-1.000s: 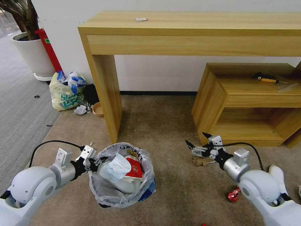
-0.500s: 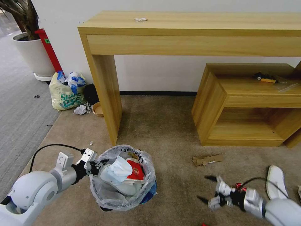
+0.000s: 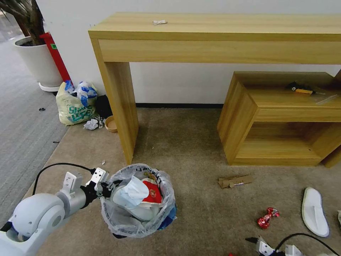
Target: Pick up the trash bin and place the garbage on the floor into it.
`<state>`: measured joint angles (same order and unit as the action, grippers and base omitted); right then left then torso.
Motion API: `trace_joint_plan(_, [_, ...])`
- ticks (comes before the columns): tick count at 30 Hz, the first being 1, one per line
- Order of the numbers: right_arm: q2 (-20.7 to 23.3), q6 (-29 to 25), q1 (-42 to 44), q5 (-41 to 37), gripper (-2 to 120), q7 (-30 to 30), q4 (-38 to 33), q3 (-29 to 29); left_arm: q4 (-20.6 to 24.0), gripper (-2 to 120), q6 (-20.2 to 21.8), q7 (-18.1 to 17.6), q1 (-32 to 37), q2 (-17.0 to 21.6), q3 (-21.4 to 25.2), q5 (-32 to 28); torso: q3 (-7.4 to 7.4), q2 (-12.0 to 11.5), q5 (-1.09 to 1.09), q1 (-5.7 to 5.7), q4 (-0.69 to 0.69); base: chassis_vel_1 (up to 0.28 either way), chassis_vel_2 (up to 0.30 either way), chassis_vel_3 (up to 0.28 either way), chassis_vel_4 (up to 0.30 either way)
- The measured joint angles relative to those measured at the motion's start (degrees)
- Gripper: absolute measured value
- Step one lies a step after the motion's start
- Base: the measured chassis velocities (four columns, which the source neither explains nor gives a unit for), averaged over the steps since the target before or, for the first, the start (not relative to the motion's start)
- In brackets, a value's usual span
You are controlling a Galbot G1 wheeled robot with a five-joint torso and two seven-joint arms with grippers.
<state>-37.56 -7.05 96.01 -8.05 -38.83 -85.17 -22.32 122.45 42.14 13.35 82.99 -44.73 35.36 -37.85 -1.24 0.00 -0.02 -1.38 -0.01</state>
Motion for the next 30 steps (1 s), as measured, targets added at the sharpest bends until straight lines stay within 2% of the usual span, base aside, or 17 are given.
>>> trace_joint_plan(7, [-0.88,-1.08,-0.73,1.31,98,-0.64,2.65,0.97,-0.4,0,0.0,-0.02,-0.19,0.17,-0.22,-0.08,0.0,0.0,0.0,0.0,0.0,0.0,0.0,0.0,0.0])
trace_joint_plan(13, [-1.54,-1.43,-1.65,1.82,86,-0.66,3.97,2.16,-0.8,0,0.0,-0.28,-0.5,0.41,-0.47,-0.4,0.0,0.0,0.0,-0.01,0.0,0.0,0.0,0.0,0.0])
trace_joint_plan(16, [-2.33,-1.45,-2.52,1.96,76,-0.65,5.11,3.15,-0.87,0,0.0,-0.45,-0.67,0.72,-0.59,-0.78,0.0,0.0,0.0,-0.01,0.0,0.0,0.0,0.0,0.0])
trace_joint_plan(24, [-3.8,-1.44,-3.96,2.18,72,-0.63,6.67,4.34,-1.21,0,0.0,-0.45,-0.9,1.36,-0.82,-1.01,0.0,0.0,-0.01,-0.01,0.0,0.0,0.0,0.0,0.0])
trace_joint_plan(30, [-4.92,-1.14,-5.59,2.26,59,-0.57,8.03,5.5,-1.31,0,0.0,-0.34,-1.38,1.9,-1.08,-1.25,0.0,0.0,-0.01,-0.01,0.0,0.0,0.0,0.0,0.0])
